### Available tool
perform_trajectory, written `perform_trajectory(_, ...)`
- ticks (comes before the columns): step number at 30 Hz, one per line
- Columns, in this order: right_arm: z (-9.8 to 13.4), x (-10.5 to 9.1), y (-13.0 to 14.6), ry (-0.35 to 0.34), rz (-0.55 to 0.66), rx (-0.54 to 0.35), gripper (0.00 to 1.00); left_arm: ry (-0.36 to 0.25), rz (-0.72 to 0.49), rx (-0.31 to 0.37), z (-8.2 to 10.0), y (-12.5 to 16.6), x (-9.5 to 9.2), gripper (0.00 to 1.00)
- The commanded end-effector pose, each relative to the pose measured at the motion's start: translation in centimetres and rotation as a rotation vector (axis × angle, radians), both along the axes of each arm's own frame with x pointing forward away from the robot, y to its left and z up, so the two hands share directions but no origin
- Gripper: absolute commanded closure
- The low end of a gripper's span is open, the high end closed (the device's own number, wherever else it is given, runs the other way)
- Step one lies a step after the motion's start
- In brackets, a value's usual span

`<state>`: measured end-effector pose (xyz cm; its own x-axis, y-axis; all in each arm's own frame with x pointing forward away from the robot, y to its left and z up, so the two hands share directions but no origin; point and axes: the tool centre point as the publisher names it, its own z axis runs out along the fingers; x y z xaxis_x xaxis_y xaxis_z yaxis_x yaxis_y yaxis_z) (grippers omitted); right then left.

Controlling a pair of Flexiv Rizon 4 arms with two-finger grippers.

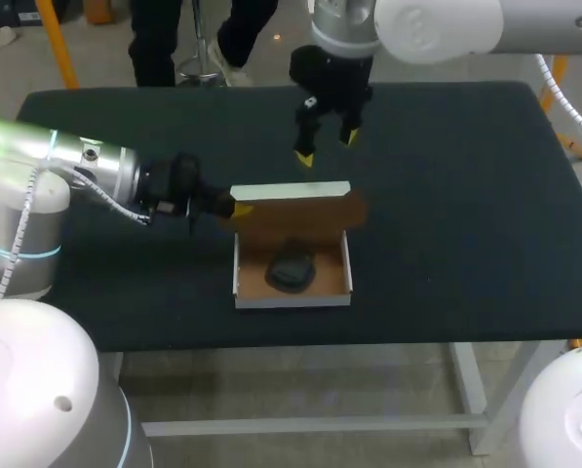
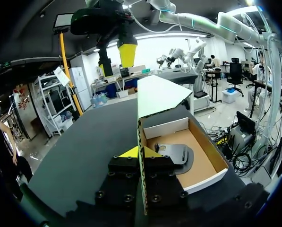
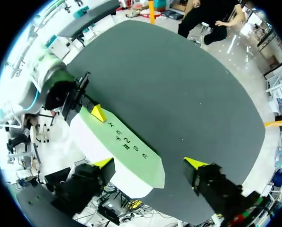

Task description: Assemble the packaging by folding the flat box into shape, placing the metal phone stand inside, and closing the box properly

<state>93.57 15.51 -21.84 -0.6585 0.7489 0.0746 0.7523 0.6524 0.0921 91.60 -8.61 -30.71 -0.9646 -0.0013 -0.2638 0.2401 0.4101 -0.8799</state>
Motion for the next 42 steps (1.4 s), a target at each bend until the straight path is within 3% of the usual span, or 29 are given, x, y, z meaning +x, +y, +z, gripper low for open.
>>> perform_trajectory(1,0.0,0.2,-0.5,0.025,-0.015,0.022,0.00,-0.042,0.034,0.000,-0.1,0.1,-1.0,1.00)
perform_trajectory(10,-0.5,-0.6,-1.1,0.066,-0.089,0.038,0.00,-0.141,0.058,0.005,-0.4,0.0,-1.8,1.00)
perform_trajectory(25,-1.3,-2.3,-2.7,0.131,-0.229,0.083,0.00,-0.256,0.079,0.027,-0.9,-0.4,-2.9,1.00)
perform_trajectory(30,-1.3,-3.2,-3.0,0.117,-0.263,0.082,0.00,-0.312,0.089,0.045,-0.8,-0.4,-3.5,1.00)
perform_trajectory(42,-1.4,-3.5,-3.1,0.098,-0.277,0.064,0.00,-0.320,0.091,0.059,-0.9,-0.3,-3.7,1.00)
